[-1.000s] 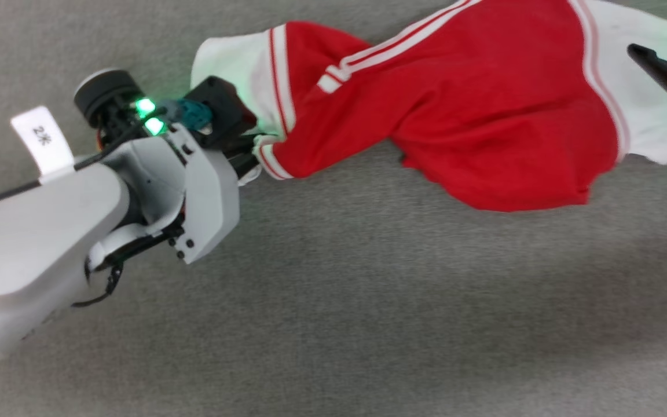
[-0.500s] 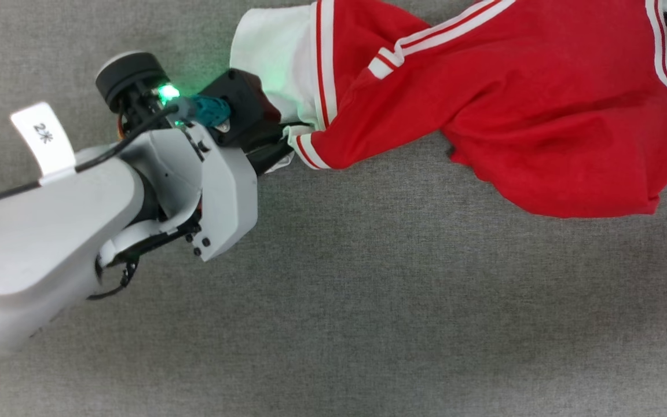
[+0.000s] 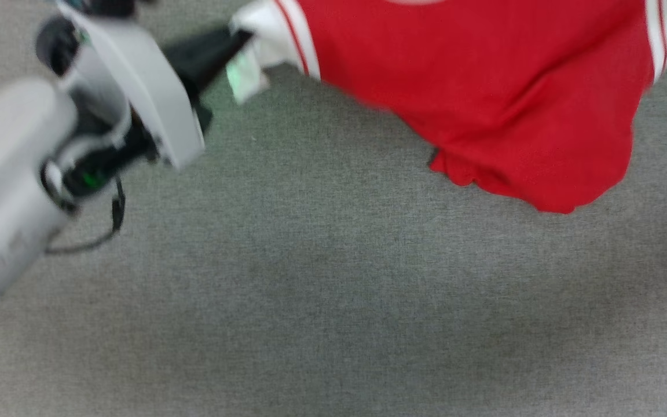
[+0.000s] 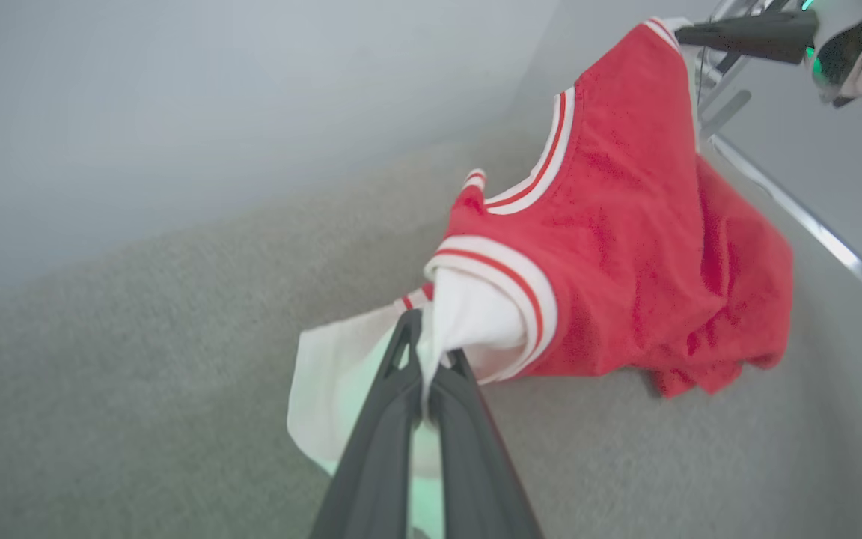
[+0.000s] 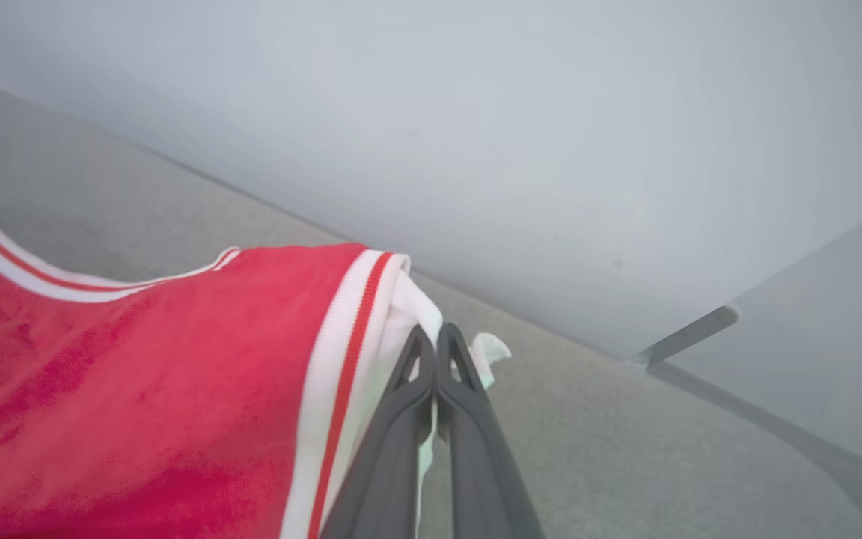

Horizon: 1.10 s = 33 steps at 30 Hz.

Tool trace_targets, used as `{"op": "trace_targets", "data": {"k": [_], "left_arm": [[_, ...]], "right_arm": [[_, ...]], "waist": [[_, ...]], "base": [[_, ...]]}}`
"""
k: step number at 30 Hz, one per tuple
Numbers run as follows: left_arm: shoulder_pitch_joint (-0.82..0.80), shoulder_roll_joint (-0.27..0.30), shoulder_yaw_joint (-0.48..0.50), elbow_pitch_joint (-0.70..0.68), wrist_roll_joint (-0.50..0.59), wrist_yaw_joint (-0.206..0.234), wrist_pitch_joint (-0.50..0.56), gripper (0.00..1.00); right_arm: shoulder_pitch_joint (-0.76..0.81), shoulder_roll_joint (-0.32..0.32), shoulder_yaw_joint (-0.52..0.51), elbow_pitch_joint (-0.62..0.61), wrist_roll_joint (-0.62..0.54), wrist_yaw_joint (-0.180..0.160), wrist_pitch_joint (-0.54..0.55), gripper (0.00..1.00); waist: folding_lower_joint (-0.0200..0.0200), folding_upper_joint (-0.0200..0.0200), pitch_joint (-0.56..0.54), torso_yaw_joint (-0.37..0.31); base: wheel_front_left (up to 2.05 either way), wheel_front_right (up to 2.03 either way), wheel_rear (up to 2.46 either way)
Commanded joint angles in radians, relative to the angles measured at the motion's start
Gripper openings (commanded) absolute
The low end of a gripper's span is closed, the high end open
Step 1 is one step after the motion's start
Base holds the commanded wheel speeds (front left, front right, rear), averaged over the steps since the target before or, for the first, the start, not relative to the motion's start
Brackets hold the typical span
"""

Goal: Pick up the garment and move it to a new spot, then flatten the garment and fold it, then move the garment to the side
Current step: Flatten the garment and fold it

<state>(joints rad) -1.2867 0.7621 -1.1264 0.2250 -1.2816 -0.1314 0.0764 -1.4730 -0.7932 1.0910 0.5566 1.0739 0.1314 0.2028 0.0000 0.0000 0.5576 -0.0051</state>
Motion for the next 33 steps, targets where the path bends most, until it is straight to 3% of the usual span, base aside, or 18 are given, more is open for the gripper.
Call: {"op": "trace_targets", "data": {"k": [1, 5, 8, 13, 17, 19, 22, 26, 29, 33], "left_arm": [[-0.030, -0.017, 0.022, 0.031, -0.025, 0.002, -0.006, 0.00], [-0.139, -0.088, 0.077, 0.139, -0.095, 0.002, 0.026, 0.00], [-0.258, -0.151, 0.120, 0.269, -0.095, 0.007, 0.014, 0.00], [-0.466, -0.249, 0.190, 0.508, -0.060, 0.074, -0.065, 0.00], [-0.596, -0.284, 0.210, 0.640, -0.013, 0.080, -0.138, 0.00], [-0.614, -0.305, 0.220, 0.691, -0.012, 0.061, -0.182, 0.00], [-0.568, -0.324, 0.211, 0.741, -0.024, 0.026, -0.184, 0.00], [-0.434, -0.308, 0.186, 0.742, -0.063, 0.001, -0.146, 0.00], [-0.276, -0.277, 0.150, 0.626, -0.099, 0.000, -0.126, 0.00], [-0.057, -0.186, 0.115, 0.422, -0.170, 0.000, -0.119, 0.00]], "right_arm": [[-0.033, 0.015, -0.013, 0.024, -0.021, -0.001, -0.039, 0.00], [-0.140, 0.067, -0.068, 0.152, -0.078, -0.001, -0.158, 0.00], [-0.234, 0.146, -0.138, 0.284, -0.106, -0.001, -0.244, 0.00], [-0.366, 0.278, -0.228, 0.496, -0.145, -0.001, -0.378, 0.00], [-0.458, 0.348, -0.257, 0.613, -0.203, -0.001, -0.443, 0.00], [-0.464, 0.373, -0.262, 0.642, -0.226, -0.001, -0.459, 0.00], [-0.416, 0.379, -0.239, 0.644, -0.257, -0.001, -0.466, 0.00], [-0.294, 0.377, -0.195, 0.595, -0.255, -0.001, -0.468, 0.00], [-0.169, 0.343, -0.153, 0.522, -0.220, -0.001, -0.453, 0.00], [-0.004, 0.259, -0.095, 0.363, -0.151, -0.001, -0.408, 0.00]], "waist": [[0.0000, 0.0000, -0.019, -0.002], [0.0000, 0.0000, -0.014, -0.001], [0.0000, 0.0000, -0.006, -0.005], [0.0000, 0.0000, -0.026, -0.034], [0.0000, 0.0000, -0.036, -0.043], [0.0000, 0.0000, -0.051, -0.043], [0.0000, 0.0000, -0.077, -0.042], [0.0000, 0.0000, -0.114, -0.046], [0.0000, 0.0000, -0.140, -0.045], [0.0000, 0.0000, -0.176, -0.042]], "base": [[0.00, 0.00, 0.00], [0.00, 0.00, 0.00], [0.00, 0.00, 0.00], [0.00, 0.00, 0.00], [0.00, 0.00, 0.00], [0.00, 0.00, 0.00], [0.00, 0.00, 0.00], [0.00, 0.00, 0.00], [0.00, 0.00, 0.00], [0.00, 0.00, 0.00]]}}
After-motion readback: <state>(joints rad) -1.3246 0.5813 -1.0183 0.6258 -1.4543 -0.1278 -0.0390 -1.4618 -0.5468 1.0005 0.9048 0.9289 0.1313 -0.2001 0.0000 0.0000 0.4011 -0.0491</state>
